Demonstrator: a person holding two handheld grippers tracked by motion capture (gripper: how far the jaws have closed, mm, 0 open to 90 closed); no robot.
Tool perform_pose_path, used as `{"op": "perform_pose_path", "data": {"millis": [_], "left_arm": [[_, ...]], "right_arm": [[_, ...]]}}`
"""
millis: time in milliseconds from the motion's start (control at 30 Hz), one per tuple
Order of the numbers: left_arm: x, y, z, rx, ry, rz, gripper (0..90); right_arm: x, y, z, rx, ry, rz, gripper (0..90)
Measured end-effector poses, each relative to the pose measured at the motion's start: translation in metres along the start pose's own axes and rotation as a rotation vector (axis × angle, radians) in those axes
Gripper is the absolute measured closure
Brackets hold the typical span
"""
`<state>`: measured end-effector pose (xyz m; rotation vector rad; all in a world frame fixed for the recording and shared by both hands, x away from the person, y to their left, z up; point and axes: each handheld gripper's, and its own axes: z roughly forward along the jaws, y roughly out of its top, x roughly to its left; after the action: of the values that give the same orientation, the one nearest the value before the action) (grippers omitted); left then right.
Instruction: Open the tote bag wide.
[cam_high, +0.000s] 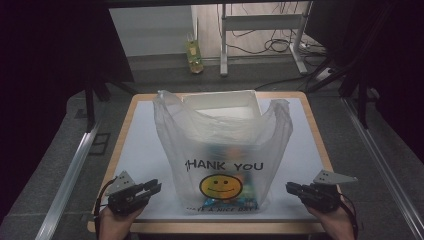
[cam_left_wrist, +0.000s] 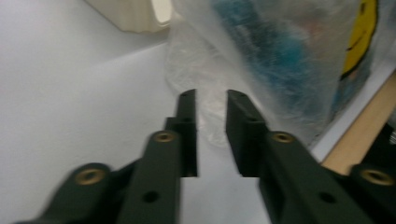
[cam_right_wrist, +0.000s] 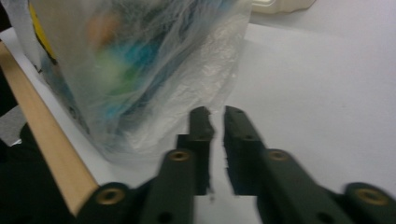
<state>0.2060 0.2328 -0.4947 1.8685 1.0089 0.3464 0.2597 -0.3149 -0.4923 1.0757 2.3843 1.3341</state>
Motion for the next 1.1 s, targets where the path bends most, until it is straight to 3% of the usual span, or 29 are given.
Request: {"op": "perform_pose_path", "data": {"millis": [100, 167, 567, 767, 900, 1000, 1100], "left_arm": [[-0.006, 0.005, -0.001, 0.006, -0.028, -0.002, 89.2], [-0.009, 0.008, -0.002, 0.003, -0.042, 0.005, 89.3], [-0.029, 0.039, -0.004, -0.034, -0.123, 0.051, 89.3], [-0.039, 0.051, -0.002, -0.054, -0.171, 0.062, 89.3], [-0.051, 0.065, 0.000, -0.083, -0.225, 0.083, 89.2], [-0.055, 0.069, 0.005, -0.084, -0.222, 0.100, 89.3], [-0.059, 0.070, 0.022, -0.065, -0.191, 0.141, 89.3]], "right_arm": [[0.004, 0.004, 0.000, 0.012, 0.032, 0.007, 89.0], [0.008, 0.006, 0.001, 0.030, 0.048, 0.006, 89.1], [0.028, 0.033, -0.006, -0.011, 0.143, -0.027, 89.0], [0.042, 0.046, -0.009, -0.004, 0.184, -0.049, 89.0], [0.053, 0.055, -0.009, 0.003, 0.209, -0.074, 88.9], [0.058, 0.062, -0.005, -0.005, 0.213, -0.095, 88.9], [0.063, 0.067, 0.001, -0.008, 0.199, -0.122, 88.9]]}}
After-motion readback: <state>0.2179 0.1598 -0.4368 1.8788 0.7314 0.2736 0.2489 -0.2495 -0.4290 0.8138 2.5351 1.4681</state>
